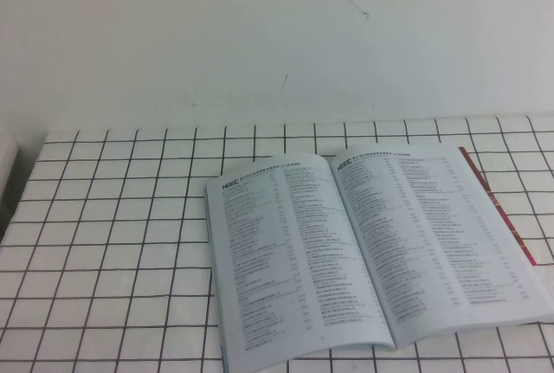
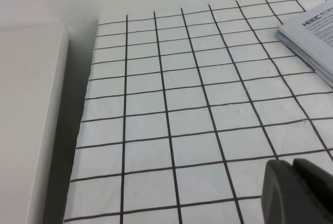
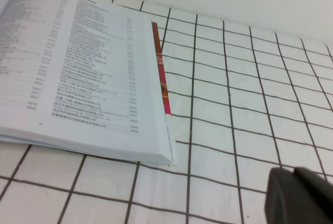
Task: Close book
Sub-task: 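Close the open booklet and leave it lying on the table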
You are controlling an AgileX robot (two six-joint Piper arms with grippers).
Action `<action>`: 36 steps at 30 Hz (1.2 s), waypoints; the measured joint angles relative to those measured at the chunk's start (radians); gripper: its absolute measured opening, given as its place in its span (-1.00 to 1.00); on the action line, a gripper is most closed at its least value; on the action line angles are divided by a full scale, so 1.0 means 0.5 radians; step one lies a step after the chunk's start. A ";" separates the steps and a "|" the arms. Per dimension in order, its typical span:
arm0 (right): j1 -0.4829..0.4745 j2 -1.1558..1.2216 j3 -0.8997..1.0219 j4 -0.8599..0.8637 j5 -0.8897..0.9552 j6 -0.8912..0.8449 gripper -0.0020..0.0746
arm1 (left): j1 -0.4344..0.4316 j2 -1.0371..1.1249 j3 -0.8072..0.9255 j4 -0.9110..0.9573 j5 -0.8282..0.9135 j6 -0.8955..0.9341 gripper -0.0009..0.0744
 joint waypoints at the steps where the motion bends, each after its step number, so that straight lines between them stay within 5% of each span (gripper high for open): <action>1: 0.000 0.000 0.000 0.000 0.000 0.000 -0.95 | 0.000 0.000 0.000 0.000 0.000 0.000 -0.98; 9: 0.000 0.000 0.017 0.091 -0.212 0.000 -0.95 | 0.000 0.000 0.013 -0.008 -0.228 0.000 -0.99; 19: 0.000 0.000 0.017 0.287 -1.188 0.000 -0.95 | 0.000 0.000 0.013 -0.127 -1.401 -0.046 -0.99; 25: 0.000 0.000 0.017 0.297 -1.358 0.000 -0.95 | 0.000 0.000 0.013 -0.113 -1.683 -0.065 -0.99; 36: 0.000 -0.003 -0.038 0.180 -2.195 0.544 -0.95 | 0.000 0.000 0.001 -0.170 -2.465 -0.405 -0.99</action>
